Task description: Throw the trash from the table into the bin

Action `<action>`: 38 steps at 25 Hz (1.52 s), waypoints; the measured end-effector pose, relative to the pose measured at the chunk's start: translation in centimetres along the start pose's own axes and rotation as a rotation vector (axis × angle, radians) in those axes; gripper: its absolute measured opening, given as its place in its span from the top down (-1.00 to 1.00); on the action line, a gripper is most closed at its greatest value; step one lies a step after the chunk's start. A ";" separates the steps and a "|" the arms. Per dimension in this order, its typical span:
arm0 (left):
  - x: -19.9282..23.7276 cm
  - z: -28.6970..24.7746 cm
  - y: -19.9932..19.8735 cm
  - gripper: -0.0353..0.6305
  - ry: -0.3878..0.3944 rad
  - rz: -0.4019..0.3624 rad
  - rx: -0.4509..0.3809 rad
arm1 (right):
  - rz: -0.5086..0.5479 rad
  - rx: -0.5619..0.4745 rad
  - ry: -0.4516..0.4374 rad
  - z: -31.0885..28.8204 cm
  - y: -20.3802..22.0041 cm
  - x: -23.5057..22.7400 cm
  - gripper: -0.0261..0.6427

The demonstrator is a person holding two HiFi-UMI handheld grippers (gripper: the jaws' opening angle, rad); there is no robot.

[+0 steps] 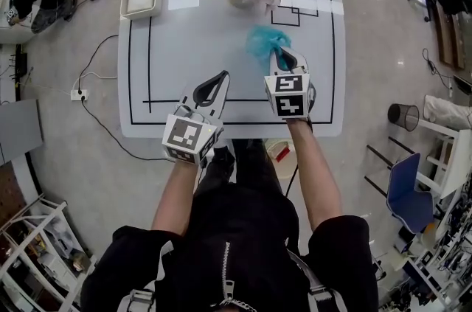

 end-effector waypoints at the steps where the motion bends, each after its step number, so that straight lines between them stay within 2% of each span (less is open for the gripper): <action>1: -0.2 0.6 -0.5 0.88 -0.004 -0.005 -0.008 | 0.003 -0.013 0.004 0.8 -0.5 0.4 0.87; 4: -1.0 2.4 -1.3 0.88 -0.012 -0.002 -0.034 | 0.015 -0.046 0.015 3.4 -1.6 1.6 0.87; 9: -2.6 5.7 -1.8 0.88 0.021 -0.019 -0.095 | 0.024 -0.091 0.027 7.9 -2.6 4.5 0.87; 21: -5.2 14.1 -0.7 0.88 0.037 -0.072 -0.133 | 0.030 -0.160 0.059 16.3 -1.7 11.2 0.87; 31: -7.0 18.3 -0.5 0.88 0.064 -0.090 -0.170 | 0.050 -0.173 0.075 20.6 -0.8 14.7 0.87; 38: -7.6 18.9 -0.3 0.88 0.069 -0.084 -0.167 | 0.059 -0.154 0.063 21.5 -0.2 15.3 0.87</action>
Point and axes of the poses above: the fingertips, and each gripper's own axes: z backward along the fingers, x to its left, y out of its underside, the point moved 6 cm from there along z, backward along the fingers, and after that the axes turned 8 degrees about z, right-handed, at the moved point
